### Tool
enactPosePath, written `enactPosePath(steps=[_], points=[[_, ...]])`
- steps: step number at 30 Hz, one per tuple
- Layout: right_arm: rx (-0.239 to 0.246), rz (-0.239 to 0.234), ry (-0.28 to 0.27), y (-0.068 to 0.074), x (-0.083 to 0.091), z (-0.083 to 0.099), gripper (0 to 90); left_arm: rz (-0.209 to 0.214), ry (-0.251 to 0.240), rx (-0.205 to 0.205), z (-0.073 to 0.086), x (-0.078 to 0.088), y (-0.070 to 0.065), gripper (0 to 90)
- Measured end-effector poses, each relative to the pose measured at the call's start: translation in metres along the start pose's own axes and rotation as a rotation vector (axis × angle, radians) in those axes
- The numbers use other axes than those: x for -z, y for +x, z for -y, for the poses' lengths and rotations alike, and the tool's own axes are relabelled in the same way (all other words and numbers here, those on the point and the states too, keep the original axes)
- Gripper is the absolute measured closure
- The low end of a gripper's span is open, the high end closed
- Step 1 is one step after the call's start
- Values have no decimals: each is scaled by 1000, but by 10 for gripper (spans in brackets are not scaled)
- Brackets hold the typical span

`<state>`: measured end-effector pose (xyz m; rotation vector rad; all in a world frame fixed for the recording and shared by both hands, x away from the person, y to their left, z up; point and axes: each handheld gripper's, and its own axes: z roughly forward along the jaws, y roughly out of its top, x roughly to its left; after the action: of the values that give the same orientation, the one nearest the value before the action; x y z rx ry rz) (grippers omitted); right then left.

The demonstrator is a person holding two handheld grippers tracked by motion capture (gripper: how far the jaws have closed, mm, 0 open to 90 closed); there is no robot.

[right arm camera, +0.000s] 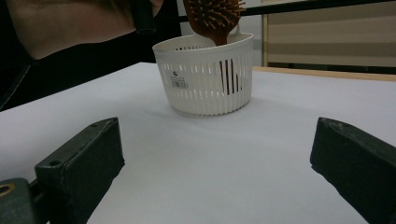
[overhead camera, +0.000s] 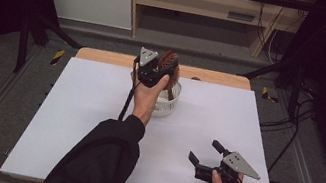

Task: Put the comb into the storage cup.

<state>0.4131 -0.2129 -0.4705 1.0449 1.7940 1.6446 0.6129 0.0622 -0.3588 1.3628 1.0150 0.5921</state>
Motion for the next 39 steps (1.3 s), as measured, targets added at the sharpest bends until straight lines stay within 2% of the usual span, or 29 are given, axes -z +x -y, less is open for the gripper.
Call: enactPosePath(steps=[8, 11, 15, 25, 34, 39], points=[[1, 0, 1, 0, 0, 0, 28, 1, 1, 1, 0, 0, 2, 491], [1, -2, 3, 0, 0, 0, 28, 0, 7, -8, 0, 0, 3, 487], [0, -1, 0, 0, 0, 0, 28, 12, 38, -37, -2, 4, 8, 478], [2, 2, 5, 0, -2, 1, 28, -4, 58, 21, 0, 16, 31, 456], [-1, -6, 8, 0, -2, 1, 28, -11, 81, 48, 4, 21, 46, 432], [-2, -7, 9, 0, -2, 1, 28, 2, 100, 37, 3, 23, 52, 421]])
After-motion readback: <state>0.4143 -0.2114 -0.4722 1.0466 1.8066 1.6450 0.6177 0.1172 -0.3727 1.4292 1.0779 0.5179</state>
